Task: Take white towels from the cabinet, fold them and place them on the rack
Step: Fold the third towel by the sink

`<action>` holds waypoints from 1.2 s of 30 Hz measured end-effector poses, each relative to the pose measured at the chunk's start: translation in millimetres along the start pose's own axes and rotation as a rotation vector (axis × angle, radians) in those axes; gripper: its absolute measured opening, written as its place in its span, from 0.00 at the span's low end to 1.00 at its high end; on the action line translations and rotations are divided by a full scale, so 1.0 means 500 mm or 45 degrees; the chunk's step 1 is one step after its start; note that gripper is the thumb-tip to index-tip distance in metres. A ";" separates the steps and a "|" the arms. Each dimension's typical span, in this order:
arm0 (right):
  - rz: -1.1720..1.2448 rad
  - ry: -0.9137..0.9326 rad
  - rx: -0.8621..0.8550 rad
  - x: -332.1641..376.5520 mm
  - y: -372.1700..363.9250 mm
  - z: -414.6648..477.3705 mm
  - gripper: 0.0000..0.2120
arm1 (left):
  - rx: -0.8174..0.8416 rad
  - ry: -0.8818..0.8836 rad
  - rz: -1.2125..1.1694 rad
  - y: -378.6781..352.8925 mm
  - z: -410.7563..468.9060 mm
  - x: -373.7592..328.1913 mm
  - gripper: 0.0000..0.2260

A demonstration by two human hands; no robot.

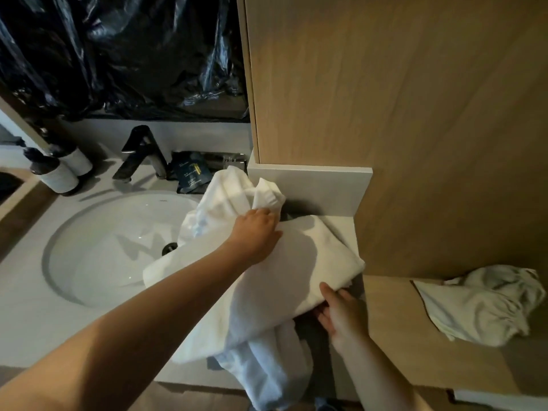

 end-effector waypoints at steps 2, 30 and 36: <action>-0.032 0.091 -0.020 -0.005 0.000 -0.003 0.03 | 0.047 0.037 0.045 -0.012 0.017 0.004 0.18; 0.184 0.947 0.185 0.205 -0.052 -0.181 0.14 | -0.181 0.119 -1.084 0.298 -0.006 -0.041 0.06; 0.180 1.200 -0.034 0.282 0.034 -0.276 0.11 | -0.183 -0.158 -1.142 0.356 -0.006 -0.178 0.05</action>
Point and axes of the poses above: each hand's wrist, its own z-axis towards the middle knuckle, its own y-axis out of the back of the hand, x = y × z, the point moved 2 cm from there along z, towards the middle knuckle
